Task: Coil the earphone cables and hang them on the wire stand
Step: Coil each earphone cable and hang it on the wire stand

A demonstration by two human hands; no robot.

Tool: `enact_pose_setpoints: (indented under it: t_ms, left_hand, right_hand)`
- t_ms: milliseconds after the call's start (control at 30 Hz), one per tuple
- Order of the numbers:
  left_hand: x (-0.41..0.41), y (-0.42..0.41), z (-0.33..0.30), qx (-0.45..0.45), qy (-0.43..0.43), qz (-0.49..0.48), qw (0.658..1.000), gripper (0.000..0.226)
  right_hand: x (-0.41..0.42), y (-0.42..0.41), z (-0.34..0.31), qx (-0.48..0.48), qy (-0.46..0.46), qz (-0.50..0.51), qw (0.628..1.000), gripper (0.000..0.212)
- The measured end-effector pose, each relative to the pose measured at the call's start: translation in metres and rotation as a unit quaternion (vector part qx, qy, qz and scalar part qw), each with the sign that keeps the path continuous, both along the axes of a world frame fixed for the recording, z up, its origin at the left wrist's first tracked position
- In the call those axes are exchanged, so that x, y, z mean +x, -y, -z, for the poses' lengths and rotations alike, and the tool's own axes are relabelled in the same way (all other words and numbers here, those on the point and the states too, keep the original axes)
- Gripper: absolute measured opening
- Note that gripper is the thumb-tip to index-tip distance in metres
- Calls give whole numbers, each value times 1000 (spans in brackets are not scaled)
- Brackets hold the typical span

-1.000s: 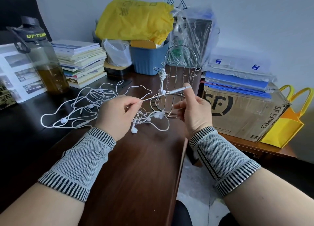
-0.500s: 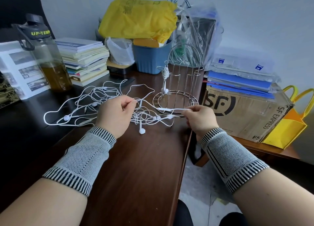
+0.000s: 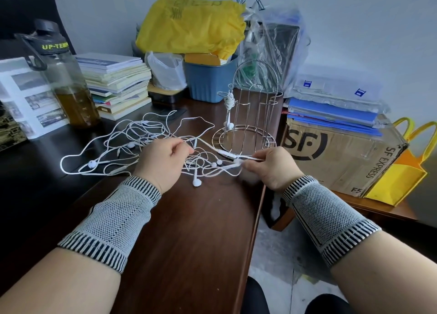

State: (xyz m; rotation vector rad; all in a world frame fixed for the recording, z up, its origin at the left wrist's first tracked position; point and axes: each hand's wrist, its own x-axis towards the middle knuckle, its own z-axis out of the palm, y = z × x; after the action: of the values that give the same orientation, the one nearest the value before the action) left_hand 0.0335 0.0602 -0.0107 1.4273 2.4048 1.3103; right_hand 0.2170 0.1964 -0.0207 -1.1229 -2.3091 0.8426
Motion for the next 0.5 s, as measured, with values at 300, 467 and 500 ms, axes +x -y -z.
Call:
enact_pose_setpoints:
  t_ms: [300,467,500]
  left_hand:
    - [-4,7,-9,-123,-30,-31,991,57]
    - [-7,7,-3,-219,-135,-38,966,41]
    - [-7,7,-3,-223,-124,-36,966,35]
  right_hand:
    - [-12,14,-15,-124,-77,-129,981,71]
    - [-42,2,-16,-68,-139,24,988,51]
    - [-47,0,-16,-60,-118,32,991,49]
